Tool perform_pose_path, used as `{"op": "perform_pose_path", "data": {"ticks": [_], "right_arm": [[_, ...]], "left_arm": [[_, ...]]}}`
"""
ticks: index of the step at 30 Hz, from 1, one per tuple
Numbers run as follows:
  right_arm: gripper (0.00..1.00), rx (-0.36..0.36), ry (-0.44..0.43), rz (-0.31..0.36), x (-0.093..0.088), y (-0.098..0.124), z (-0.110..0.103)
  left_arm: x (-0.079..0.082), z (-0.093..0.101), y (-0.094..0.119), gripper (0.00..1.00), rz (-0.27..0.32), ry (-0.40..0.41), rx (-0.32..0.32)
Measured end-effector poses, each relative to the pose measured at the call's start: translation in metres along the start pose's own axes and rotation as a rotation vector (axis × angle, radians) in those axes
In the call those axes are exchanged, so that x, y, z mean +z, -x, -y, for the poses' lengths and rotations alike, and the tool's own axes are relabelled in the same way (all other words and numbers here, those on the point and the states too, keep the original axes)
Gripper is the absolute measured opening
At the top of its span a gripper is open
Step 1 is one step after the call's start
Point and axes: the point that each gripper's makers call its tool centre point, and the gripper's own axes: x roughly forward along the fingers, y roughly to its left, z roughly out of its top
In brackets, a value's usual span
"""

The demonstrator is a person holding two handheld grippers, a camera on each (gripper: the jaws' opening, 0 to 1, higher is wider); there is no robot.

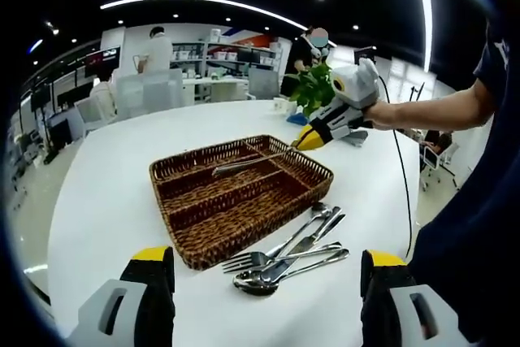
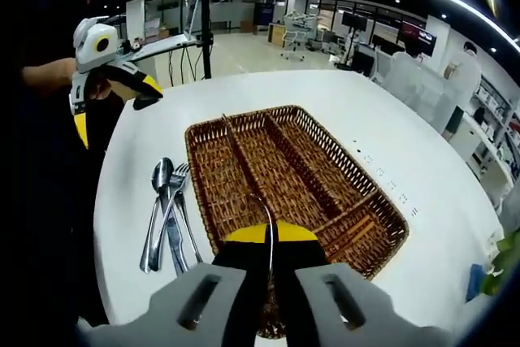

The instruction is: Arrange the knives, forks, and spoons in their matching storage slots by inserting each utensil handle-first until every utensil is classified and aligned in the correct compartment

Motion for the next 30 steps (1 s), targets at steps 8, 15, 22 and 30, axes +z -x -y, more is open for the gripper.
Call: {"op": "perform_pose_path", "data": {"ticks": [8, 15, 22, 30], "right_arm": [[0.0, 0.02, -0.016, -0.03, 0.001, -0.023, 0.018], [0.0, 0.036, -0.017, -0.063, -0.001, -0.048, 0.025], [0.0, 0.053, -0.073, -0.089, -0.001, -0.077, 0.034], [0.0, 0.07, -0.098, -0.147, -0.012, -0.104, 0.037]], "left_arm": [[-0.001, -0.001, -0.002, 1.0, -0.006, 0.004, 0.003], [0.005, -0.005, 0.0, 1.0, 0.007, 0.004, 0.013], [0.002, -0.007, 0.003, 1.0, -0.006, 0.002, 0.02], [-0.004, -0.009, 0.007, 1.0, -0.024, 0.008, 0.026]]}}
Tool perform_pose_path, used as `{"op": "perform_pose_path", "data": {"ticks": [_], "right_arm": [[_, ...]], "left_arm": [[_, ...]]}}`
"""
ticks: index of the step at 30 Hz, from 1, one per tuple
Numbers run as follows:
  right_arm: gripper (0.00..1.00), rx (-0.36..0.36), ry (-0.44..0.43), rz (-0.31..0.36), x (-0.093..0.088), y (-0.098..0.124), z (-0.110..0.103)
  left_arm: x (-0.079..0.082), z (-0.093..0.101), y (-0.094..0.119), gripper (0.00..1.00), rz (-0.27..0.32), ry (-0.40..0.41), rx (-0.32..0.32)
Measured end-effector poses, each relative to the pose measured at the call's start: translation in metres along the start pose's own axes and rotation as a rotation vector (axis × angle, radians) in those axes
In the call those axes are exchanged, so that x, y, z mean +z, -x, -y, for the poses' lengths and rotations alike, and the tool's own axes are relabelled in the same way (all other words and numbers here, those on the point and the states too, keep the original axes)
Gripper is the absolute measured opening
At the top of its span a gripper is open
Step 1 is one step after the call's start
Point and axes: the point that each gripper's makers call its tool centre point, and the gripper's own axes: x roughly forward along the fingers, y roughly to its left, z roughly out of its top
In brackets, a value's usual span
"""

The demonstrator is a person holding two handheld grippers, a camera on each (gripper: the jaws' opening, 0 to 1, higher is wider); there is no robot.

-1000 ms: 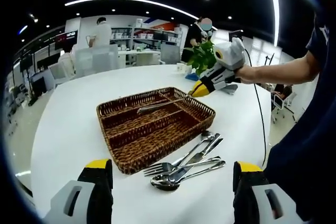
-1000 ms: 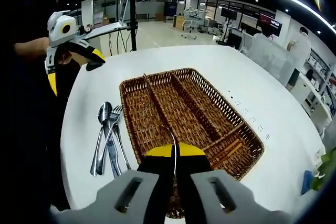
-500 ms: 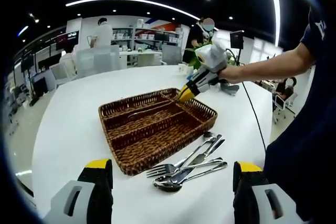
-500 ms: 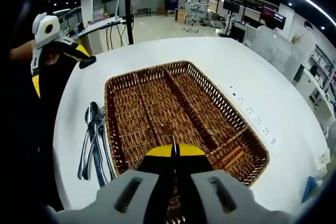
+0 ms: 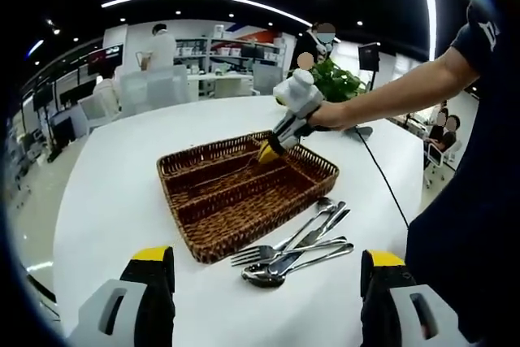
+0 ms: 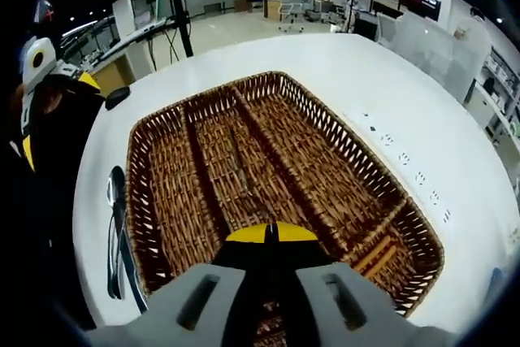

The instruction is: Arrange the knives, forks, and spoons in their matching storage slots by inserting each utensil handle-first until every utensil is classified and aligned in the correct compartment

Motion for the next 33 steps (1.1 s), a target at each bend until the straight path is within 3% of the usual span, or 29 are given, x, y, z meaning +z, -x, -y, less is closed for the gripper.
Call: {"op": "perform_pose_path", "data": {"ticks": [5, 10, 20, 28, 33], "right_arm": [[0.0, 0.031, -0.07, -0.023, -0.005, -0.009, -0.001], [0.0, 0.02, -0.057, -0.065, -0.016, -0.014, 0.0], [0.01, -0.021, 0.017, -0.097, -0.019, -0.017, 0.009], [0.08, -0.081, 0.09, -0.127, -0.018, -0.017, 0.02], [0.03, -0.045, 0.062, -0.12, -0.017, -0.015, 0.015]], "left_arm": [[0.0, -0.003, 0.003, 1.0, 0.009, 0.006, 0.008], [0.0, -0.006, 0.003, 1.0, 0.008, 0.01, 0.014], [-0.001, -0.006, 0.002, 1.0, 0.011, 0.016, 0.016], [-0.001, -0.007, 0.005, 0.99, 0.015, 0.017, 0.024], [-0.002, -0.008, 0.007, 0.98, 0.015, 0.017, 0.031]]}}
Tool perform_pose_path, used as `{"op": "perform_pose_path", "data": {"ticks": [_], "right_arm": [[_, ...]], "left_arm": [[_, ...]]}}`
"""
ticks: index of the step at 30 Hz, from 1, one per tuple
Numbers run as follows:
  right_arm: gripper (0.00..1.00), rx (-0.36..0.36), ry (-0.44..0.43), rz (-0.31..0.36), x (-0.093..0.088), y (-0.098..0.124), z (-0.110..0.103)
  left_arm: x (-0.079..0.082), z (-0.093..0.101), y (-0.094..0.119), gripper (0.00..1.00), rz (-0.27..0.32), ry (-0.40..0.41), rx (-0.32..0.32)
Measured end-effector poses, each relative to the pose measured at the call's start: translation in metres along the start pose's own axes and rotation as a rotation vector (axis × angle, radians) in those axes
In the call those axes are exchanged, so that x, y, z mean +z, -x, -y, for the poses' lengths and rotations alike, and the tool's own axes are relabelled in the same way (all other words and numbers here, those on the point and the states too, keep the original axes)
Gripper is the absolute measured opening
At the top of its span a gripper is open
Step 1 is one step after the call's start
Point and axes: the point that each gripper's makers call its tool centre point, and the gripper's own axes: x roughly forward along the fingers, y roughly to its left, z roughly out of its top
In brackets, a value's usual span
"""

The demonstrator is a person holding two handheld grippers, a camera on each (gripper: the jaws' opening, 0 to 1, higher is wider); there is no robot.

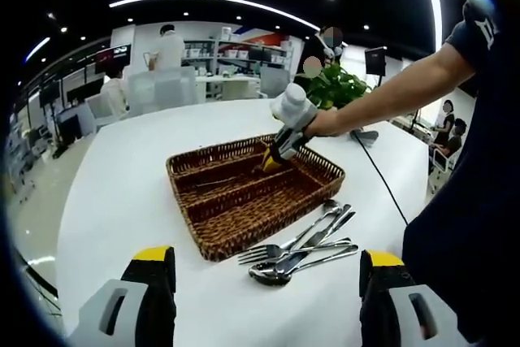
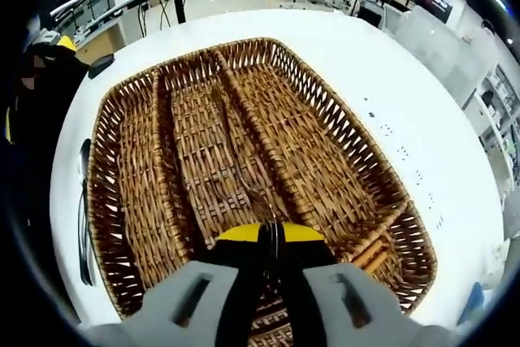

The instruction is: Arrange the knives, forks, and spoons in their matching storage slots by inserting each utensil handle-first until every utensil is classified and aligned in the correct compartment

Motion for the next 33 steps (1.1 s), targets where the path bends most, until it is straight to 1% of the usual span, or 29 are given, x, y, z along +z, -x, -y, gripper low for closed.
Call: {"op": "perform_pose_path", "data": {"ticks": [3, 4, 5, 7, 8, 10, 12, 16, 17, 18, 20, 22, 25, 30, 33], "right_arm": [[0.02, -0.002, -0.006, 0.005, 0.0, -0.001, 0.002], [0.0, 0.019, -0.023, 0.004, -0.001, 0.0, -0.001], [0.0, 0.028, -0.029, 0.017, 0.002, 0.001, -0.003], [0.0, 0.033, -0.013, 0.013, 0.002, 0.004, -0.005], [0.0, 0.046, -0.017, 0.017, 0.002, 0.005, -0.007], [0.0, 0.063, -0.034, 0.022, 0.002, 0.004, -0.009], [0.0, 0.077, -0.058, 0.011, -0.001, 0.002, -0.01], [0.01, 0.075, -0.07, 0.009, -0.001, 0.002, -0.01], [0.02, 0.062, -0.054, 0.009, 0.0, 0.002, -0.007], [0.04, 0.03, -0.026, 0.012, 0.002, 0.003, -0.002], [0.06, 0.022, -0.026, 0.016, 0.003, 0.004, -0.002], [0.07, -0.009, -0.01, 0.023, 0.006, 0.006, 0.004], [0.06, -0.039, 0.018, 0.036, 0.01, 0.011, 0.009], [0.07, -0.063, 0.035, 0.051, 0.013, 0.017, 0.007], [0.1, -0.086, 0.04, 0.092, 0.019, 0.026, 0.004]], "left_arm": [[-0.001, 0.0, 0.001, 0.98, -0.001, 0.002, 0.002], [-0.001, 0.001, 0.001, 0.98, 0.0, 0.002, 0.002], [-0.001, 0.001, 0.001, 0.98, 0.001, 0.003, 0.001], [-0.002, 0.002, 0.001, 0.98, -0.003, 0.003, 0.0], [-0.003, 0.002, 0.001, 0.98, -0.004, 0.002, 0.001], [-0.003, 0.003, 0.001, 0.98, -0.003, 0.004, 0.0], [-0.003, 0.003, 0.001, 0.98, -0.002, 0.003, 0.0], [-0.002, 0.004, 0.001, 0.98, -0.002, 0.001, 0.0], [-0.002, 0.004, 0.001, 0.98, 0.0, 0.001, 0.0], [-0.001, 0.004, 0.001, 0.98, 0.001, 0.0, 0.001], [-0.001, 0.003, 0.002, 0.98, 0.001, -0.001, 0.004], [-0.002, 0.002, 0.002, 0.98, 0.0, -0.001, 0.005], [-0.001, 0.001, 0.004, 0.98, -0.001, -0.007, 0.008], [-0.001, 0.0, 0.004, 0.97, -0.003, -0.016, 0.006], [0.0, -0.001, 0.003, 0.97, -0.007, -0.024, 0.004]]}}
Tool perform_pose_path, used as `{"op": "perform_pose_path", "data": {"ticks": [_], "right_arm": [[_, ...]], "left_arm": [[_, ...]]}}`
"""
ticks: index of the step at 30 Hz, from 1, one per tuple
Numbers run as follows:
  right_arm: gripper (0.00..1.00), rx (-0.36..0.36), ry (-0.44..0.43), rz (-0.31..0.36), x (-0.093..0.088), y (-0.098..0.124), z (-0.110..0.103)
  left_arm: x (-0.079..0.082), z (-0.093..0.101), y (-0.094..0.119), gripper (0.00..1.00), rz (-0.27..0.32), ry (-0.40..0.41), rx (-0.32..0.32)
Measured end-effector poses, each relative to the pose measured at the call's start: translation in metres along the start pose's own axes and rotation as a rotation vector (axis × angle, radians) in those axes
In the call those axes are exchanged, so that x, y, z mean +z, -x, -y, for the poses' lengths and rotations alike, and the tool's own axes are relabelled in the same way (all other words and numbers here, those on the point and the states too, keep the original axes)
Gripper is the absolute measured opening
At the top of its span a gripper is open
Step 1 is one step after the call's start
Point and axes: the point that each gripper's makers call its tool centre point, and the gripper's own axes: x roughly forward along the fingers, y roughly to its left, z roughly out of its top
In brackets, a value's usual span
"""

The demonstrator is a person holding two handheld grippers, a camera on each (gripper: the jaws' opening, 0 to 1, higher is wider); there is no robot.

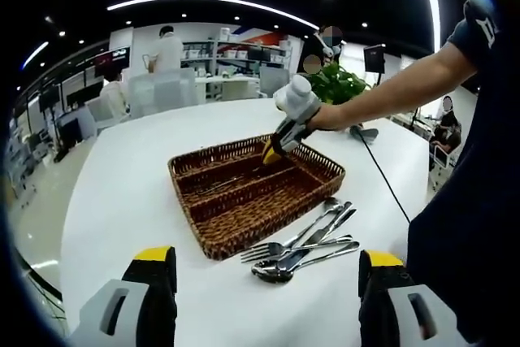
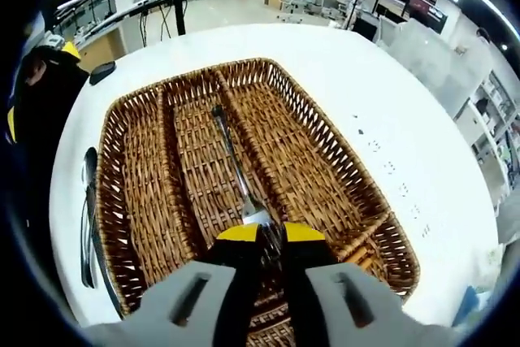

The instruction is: Arrange the knives, forks, and spoons in their matching storage slots by inserting each utensil handle-first until every utensil is classified and aligned in the correct compartment

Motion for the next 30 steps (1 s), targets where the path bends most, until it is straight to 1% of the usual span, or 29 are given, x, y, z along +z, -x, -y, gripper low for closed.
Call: {"op": "perform_pose_path", "data": {"ticks": [2, 4, 6, 11, 12, 14, 15, 17, 19, 20, 22, 23, 25, 30], "right_arm": [[0.13, -0.013, -0.014, 0.033, 0.004, 0.007, -0.003], [0.17, -0.031, -0.02, 0.047, 0.004, 0.014, -0.004], [0.23, -0.041, -0.063, 0.09, 0.007, 0.022, -0.007], [0.33, -0.079, -0.117, 0.14, -0.001, 0.047, -0.015], [0.35, -0.082, -0.123, 0.144, -0.001, 0.049, -0.016], [0.4, -0.1, -0.155, 0.165, -0.008, 0.061, -0.02], [0.44, -0.11, -0.183, 0.175, -0.011, 0.068, -0.023], [0.5, -0.117, -0.195, 0.181, -0.016, 0.076, -0.027], [0.54, -0.129, -0.214, 0.19, -0.024, 0.09, -0.034], [0.56, -0.14, -0.237, 0.196, -0.026, 0.095, -0.035], [0.62, -0.144, -0.272, 0.204, -0.032, 0.105, -0.04], [0.65, -0.158, -0.296, 0.206, -0.035, 0.11, -0.041], [0.71, -0.163, -0.304, 0.213, -0.04, 0.118, -0.045], [0.87, -0.179, -0.37, 0.229, -0.057, 0.14, -0.061]], "left_arm": [[0.001, 0.0, -0.001, 0.97, -0.001, -0.004, -0.005], [0.002, 0.0, -0.002, 0.97, 0.0, -0.007, -0.007], [0.003, 0.0, -0.005, 0.98, -0.002, -0.006, -0.012], [0.006, 0.001, -0.012, 0.99, -0.013, -0.007, -0.026], [0.007, 0.001, -0.012, 0.99, -0.015, -0.007, -0.028], [0.008, 0.002, -0.016, 1.0, -0.03, -0.007, -0.033], [0.009, 0.002, -0.018, 1.0, -0.04, -0.008, -0.034], [0.011, 0.002, -0.02, 1.0, -0.045, -0.01, -0.034], [0.012, 0.001, -0.023, 1.0, -0.057, -0.006, -0.036], [0.013, 0.001, -0.024, 1.0, -0.06, -0.007, -0.038], [0.014, 0.002, -0.027, 1.0, -0.072, -0.012, -0.041], [0.015, 0.002, -0.027, 1.0, -0.075, -0.014, -0.043], [0.015, 0.002, -0.029, 1.0, -0.084, -0.015, -0.048], [0.019, 0.004, -0.029, 1.0, -0.078, -0.035, -0.053]]}}
